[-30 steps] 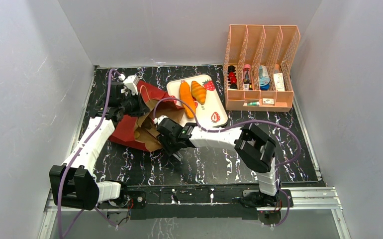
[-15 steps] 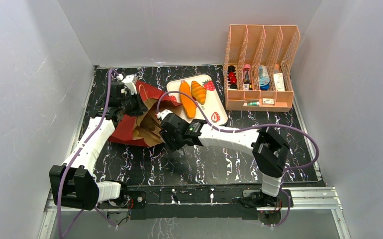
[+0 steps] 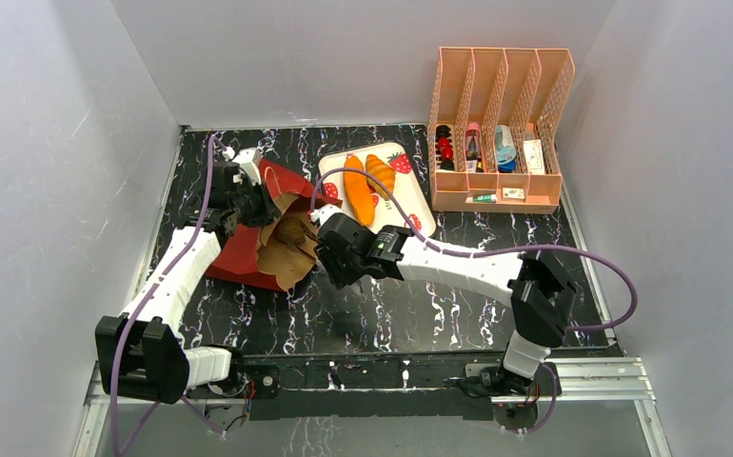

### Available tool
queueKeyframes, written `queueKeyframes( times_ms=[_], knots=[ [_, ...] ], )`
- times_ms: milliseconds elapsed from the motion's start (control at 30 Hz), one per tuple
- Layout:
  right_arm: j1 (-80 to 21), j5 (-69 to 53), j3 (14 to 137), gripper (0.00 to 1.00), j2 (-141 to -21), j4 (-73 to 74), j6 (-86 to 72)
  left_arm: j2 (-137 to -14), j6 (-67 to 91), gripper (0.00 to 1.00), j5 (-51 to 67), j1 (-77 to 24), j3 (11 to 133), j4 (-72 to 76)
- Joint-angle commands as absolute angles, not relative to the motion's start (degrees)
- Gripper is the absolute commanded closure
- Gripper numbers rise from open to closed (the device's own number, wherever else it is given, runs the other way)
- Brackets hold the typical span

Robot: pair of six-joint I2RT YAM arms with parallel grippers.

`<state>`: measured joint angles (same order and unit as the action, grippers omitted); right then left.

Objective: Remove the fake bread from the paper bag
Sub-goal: Take out the fake bread from the paper bag.

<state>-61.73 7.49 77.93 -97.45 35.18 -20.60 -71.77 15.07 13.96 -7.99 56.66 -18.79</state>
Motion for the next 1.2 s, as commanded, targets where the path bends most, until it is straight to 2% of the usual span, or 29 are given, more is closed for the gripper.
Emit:
queueKeyframes(
  times_ms=[0,800,1167],
  knots=[
    [-61.4,9.3,78.1,1.0,-93.1,33.2,-21.5,-69.2,15.8,1.0,12.5,-7.8,56.4,-20.5],
    [-61.4,11.2,72.6,1.0,-81.2,38.7,-24.1,-71.1,20.6,1.0,5.4,-7.8,58.6,-23.0],
    [-61.4,12.8,75.3,1.0,-81.3,38.7,-24.5,-70.0,21.4,1.0,5.5,-7.8,57.9,-23.5]
  ],
)
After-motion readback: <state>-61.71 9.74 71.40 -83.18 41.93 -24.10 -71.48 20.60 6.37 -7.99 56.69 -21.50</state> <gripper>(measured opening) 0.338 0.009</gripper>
